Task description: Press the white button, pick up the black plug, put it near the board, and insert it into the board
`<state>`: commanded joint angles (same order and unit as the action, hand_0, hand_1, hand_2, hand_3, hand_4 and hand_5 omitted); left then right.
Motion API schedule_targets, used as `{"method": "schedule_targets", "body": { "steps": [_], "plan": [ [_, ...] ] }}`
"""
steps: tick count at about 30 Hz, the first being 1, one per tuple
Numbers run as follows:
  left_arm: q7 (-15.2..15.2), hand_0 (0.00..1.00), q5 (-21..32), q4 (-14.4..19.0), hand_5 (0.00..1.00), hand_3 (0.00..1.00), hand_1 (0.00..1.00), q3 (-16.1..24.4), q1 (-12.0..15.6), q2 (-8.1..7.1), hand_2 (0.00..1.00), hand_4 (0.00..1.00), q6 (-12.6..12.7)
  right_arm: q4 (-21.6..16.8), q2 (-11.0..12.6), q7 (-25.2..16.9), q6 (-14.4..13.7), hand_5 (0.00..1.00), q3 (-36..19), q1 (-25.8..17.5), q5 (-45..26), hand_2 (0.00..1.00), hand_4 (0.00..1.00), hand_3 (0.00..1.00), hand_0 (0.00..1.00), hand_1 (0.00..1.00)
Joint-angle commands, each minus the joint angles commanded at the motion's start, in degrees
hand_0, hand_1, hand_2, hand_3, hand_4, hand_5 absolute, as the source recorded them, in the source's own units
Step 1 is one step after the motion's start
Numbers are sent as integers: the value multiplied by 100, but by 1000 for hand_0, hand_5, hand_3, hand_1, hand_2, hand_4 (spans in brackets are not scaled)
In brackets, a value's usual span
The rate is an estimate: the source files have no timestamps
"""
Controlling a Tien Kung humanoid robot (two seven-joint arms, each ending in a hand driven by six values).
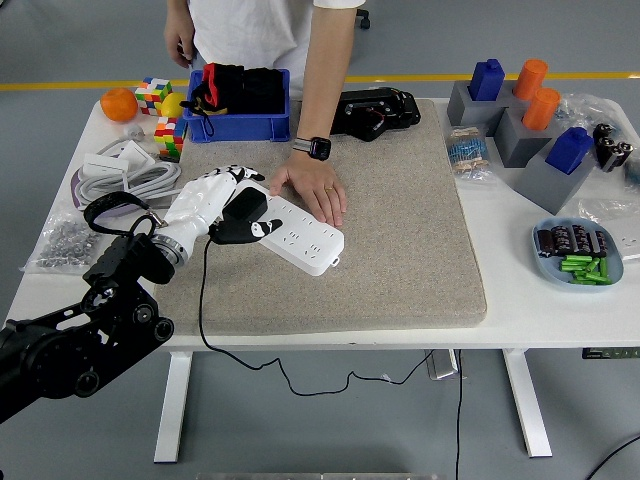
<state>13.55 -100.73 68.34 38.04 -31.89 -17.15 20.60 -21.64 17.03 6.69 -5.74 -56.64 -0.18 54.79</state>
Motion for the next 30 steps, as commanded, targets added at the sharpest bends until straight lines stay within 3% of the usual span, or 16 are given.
{"method": "schedule_targets", "body": {
  "steps": [23, 30],
  "plan": [
    [-131, 866, -337, 300, 510, 794, 907, 2147, 1309, 152, 854, 877, 83, -2, 15, 4, -6, 387, -49, 5, 36, 494, 640, 497, 555, 478],
    [-216, 867, -332, 458, 505, 787, 906, 2679, 1705, 75, 852, 872, 113, -5, 25, 11, -3, 387, -65, 29, 55, 494, 639, 497, 554, 478]
  ]
}}
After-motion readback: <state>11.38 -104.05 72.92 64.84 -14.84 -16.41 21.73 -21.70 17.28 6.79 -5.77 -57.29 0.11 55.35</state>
